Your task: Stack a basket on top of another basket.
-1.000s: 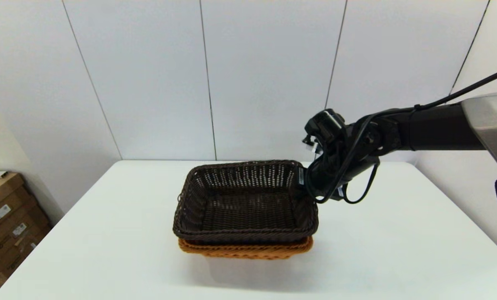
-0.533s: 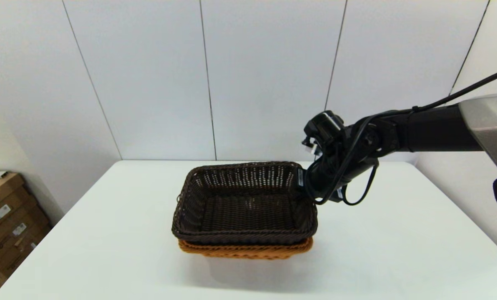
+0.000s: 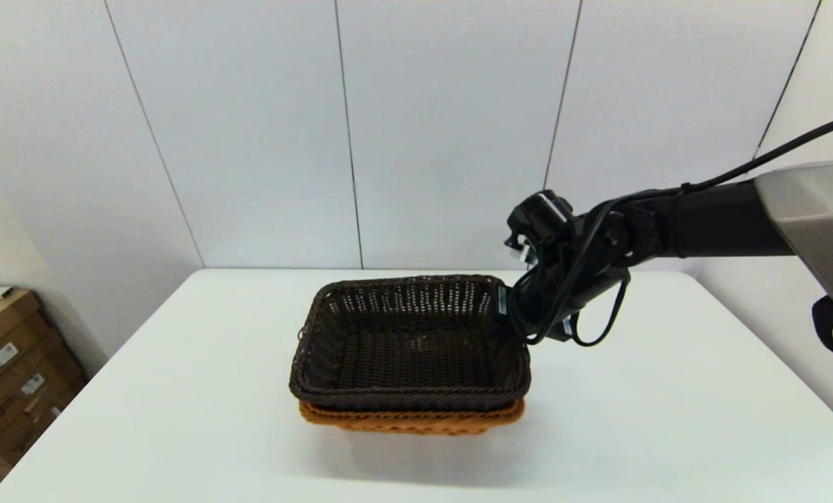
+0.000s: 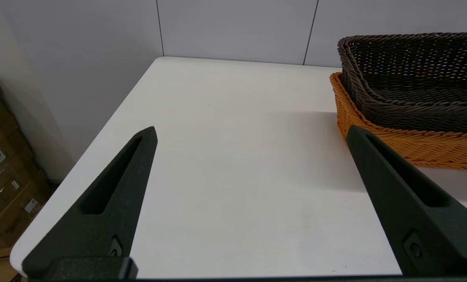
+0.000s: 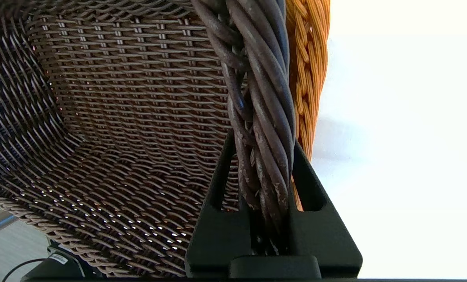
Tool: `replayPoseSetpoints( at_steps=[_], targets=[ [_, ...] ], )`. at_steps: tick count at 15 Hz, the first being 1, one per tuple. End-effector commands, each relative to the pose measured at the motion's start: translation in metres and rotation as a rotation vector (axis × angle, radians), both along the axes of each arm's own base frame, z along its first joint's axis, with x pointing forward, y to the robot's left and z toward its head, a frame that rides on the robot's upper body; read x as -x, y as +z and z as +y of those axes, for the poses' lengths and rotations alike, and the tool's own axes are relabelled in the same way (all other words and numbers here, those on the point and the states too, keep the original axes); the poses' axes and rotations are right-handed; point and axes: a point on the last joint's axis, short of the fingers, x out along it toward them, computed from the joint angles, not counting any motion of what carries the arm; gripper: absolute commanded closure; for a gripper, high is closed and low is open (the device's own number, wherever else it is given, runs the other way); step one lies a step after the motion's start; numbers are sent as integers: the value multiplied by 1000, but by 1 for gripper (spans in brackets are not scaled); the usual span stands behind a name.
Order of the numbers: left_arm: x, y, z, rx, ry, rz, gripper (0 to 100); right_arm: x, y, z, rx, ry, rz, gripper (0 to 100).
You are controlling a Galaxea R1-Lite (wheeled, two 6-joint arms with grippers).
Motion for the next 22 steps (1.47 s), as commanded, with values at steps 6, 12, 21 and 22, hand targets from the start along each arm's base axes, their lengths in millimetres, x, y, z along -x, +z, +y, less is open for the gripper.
replayPoseSetpoints(
  at_steps=[6,12,21,22],
  targets=[
    [0,0,0,1,1,-1,0,-5,21,-13,13,-59,-83,0],
    [0,0,0,1,1,-1,0,19,106,-64,154,-146,-382,0],
    [0,0,0,-1,1,-1,0,215,210,-155,326,-241,-824,0],
    [0,0,0,1,1,-1,0,248,206,-162,342,-267,-858,0]
  ],
)
